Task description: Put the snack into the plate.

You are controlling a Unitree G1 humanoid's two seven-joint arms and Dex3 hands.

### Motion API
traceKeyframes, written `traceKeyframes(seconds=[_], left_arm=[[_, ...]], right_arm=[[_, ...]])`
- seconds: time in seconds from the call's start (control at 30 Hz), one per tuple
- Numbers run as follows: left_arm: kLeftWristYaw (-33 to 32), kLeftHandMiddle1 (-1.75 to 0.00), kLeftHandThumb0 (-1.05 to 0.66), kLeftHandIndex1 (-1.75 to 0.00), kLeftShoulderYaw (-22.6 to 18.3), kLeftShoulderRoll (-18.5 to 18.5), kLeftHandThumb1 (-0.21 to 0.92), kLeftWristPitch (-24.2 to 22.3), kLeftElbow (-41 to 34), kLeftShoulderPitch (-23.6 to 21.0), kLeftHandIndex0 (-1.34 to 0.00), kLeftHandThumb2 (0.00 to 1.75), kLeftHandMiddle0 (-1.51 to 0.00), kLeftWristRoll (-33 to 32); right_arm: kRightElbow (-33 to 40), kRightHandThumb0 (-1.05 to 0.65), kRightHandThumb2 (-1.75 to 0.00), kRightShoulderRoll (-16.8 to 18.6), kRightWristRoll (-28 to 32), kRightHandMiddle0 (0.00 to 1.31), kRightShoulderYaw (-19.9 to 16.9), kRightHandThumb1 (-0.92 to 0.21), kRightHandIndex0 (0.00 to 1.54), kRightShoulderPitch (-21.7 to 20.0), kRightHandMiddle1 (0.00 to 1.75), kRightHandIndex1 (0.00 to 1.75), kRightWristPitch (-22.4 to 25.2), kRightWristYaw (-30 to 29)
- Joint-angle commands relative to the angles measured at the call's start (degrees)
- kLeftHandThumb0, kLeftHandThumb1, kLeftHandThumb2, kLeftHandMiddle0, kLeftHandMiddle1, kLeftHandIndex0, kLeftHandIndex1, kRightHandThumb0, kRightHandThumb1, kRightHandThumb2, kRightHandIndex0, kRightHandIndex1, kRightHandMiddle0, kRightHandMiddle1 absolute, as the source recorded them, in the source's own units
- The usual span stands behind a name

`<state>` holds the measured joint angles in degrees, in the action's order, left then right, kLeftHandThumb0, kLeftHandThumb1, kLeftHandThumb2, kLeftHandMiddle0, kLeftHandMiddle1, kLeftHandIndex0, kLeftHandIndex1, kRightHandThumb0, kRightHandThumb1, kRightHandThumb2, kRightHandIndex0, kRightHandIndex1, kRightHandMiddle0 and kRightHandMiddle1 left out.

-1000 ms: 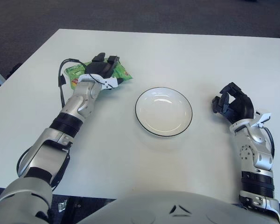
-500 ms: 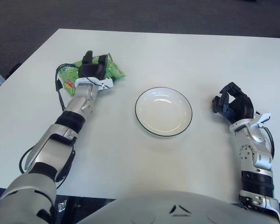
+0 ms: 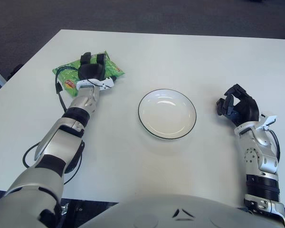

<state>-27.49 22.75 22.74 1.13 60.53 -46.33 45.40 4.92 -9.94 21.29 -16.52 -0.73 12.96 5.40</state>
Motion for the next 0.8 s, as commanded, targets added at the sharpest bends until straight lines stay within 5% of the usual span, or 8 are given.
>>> traceKeyframes(seconds=[0.0,0.1,0.27,0.33,0.4,0.53,0.77], left_arm=[[-0.22,-1.67,-0.74,-1.03,1.0,-0.29,0.56,1.18,3.15,-0.27,0.0,0.68,0.0,-0.6],[-0.03,-1.72,-0.57,-1.06,1.74,-0.27,0.4,1.23,4.22,-0.81,0.0,0.84,0.0,-0.26],[0.72,-1.74,-0.36,-1.16,2.87,-0.22,0.32,0.99,5.36,-1.52,0.0,0.98,-0.16,-0.09],[1.05,-1.74,0.11,-1.28,3.27,-0.21,0.37,0.88,5.66,-1.76,0.0,1.11,-0.38,-0.11],[1.27,-1.75,0.27,-1.41,3.76,-0.25,0.38,0.91,6.16,-2.11,0.0,1.16,-0.45,-0.02],[1.25,-1.75,0.41,-1.68,4.48,-0.18,0.36,1.67,6.89,-2.5,-0.21,1.24,-0.55,-0.01],[1.59,-1.75,0.47,-1.74,4.17,0.47,0.29,7.18,7.98,-2.7,-0.52,1.34,-0.62,-1.57]], right_arm=[[-2.94,-0.47,-1.25,1.54,-0.04,0.57,0.31,-0.37,1.19,3.49,1.75,1.75,2.51,-0.13],[-3.0,-0.47,-1.25,1.42,-0.07,0.57,0.35,-0.37,1.19,3.49,1.75,1.75,2.51,0.03],[-3.06,-0.47,-1.25,1.4,0.03,0.57,0.31,-0.37,1.19,3.46,1.75,1.75,2.49,0.18],[-3.04,-0.47,-1.25,1.42,0.06,0.57,0.29,-0.37,1.19,3.46,1.75,1.75,2.49,0.2],[-2.99,-0.47,-1.25,1.49,0.03,0.57,0.24,-0.37,1.2,3.47,1.75,1.75,2.48,0.09],[-2.9,-0.47,-1.25,1.63,-0.02,0.57,0.16,-0.38,1.19,3.46,1.75,1.75,2.47,-0.13],[-2.95,-0.47,-1.24,1.59,-0.08,0.57,0.22,-0.38,1.18,3.29,1.75,1.75,2.51,-0.1]])
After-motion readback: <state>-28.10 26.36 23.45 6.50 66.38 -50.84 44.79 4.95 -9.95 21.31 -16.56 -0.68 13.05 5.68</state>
